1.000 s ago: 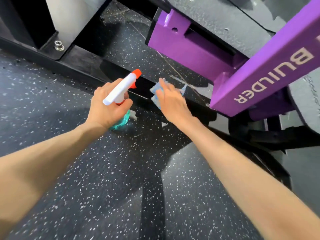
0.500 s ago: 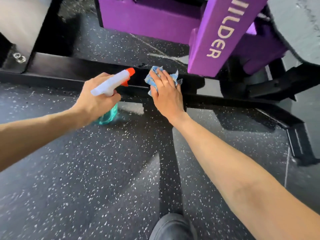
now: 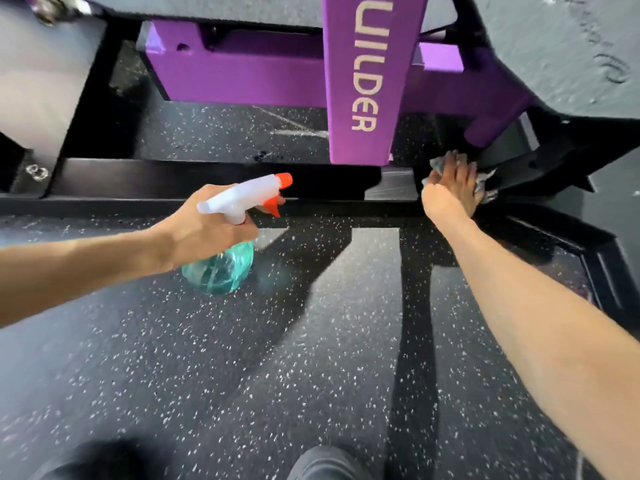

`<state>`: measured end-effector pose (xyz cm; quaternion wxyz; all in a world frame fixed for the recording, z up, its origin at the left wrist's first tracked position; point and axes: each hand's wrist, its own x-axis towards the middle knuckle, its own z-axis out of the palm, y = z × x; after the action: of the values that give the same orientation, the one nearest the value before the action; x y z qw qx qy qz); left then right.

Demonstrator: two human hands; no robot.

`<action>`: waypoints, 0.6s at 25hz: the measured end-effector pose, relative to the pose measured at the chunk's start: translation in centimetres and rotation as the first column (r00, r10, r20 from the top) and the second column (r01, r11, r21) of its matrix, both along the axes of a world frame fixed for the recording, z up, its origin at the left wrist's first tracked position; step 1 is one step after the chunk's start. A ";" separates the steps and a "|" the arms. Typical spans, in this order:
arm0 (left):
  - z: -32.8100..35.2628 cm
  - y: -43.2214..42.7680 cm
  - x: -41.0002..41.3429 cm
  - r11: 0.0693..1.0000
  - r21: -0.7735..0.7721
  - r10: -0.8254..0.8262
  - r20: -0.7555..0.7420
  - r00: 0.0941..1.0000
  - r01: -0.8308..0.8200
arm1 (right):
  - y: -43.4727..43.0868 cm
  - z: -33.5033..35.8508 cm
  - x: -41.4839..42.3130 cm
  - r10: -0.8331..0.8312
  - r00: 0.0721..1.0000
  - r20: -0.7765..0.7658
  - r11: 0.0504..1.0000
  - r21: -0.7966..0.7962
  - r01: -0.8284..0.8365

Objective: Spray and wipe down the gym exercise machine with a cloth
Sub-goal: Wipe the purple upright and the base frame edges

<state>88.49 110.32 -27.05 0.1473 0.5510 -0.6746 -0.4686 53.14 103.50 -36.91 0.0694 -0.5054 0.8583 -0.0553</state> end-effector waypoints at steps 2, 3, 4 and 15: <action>0.4 -0.3 -1.0 0.998 0.050 -0.044 -0.015 0.999 0.045 | 0.3 0.0 4.9 0.188 0.981 0.040 0.980 -0.073 -0.185; 0.4 -0.8 -2.3 0.996 0.058 -0.066 -0.011 0.998 0.066 | 1.0 0.0 6.5 0.348 0.937 0.031 0.935 -0.087 -0.344; 0.3 -0.9 -3.1 0.997 0.044 -0.068 0.000 0.998 0.068 | 1.6 0.0 7.8 0.514 0.858 0.024 0.857 -0.063 -0.511; -3.4 -1.8 -15.1 0.960 -0.119 -0.274 -0.193 0.942 0.255 | 0.9 -0.8 -3.9 0.233 0.971 -0.055 0.962 -0.135 -0.238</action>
<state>73.41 108.54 -30.40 0.1781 0.3960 -0.7443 -0.5074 49.28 104.36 -37.69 0.0231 -0.6085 0.7873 -0.0971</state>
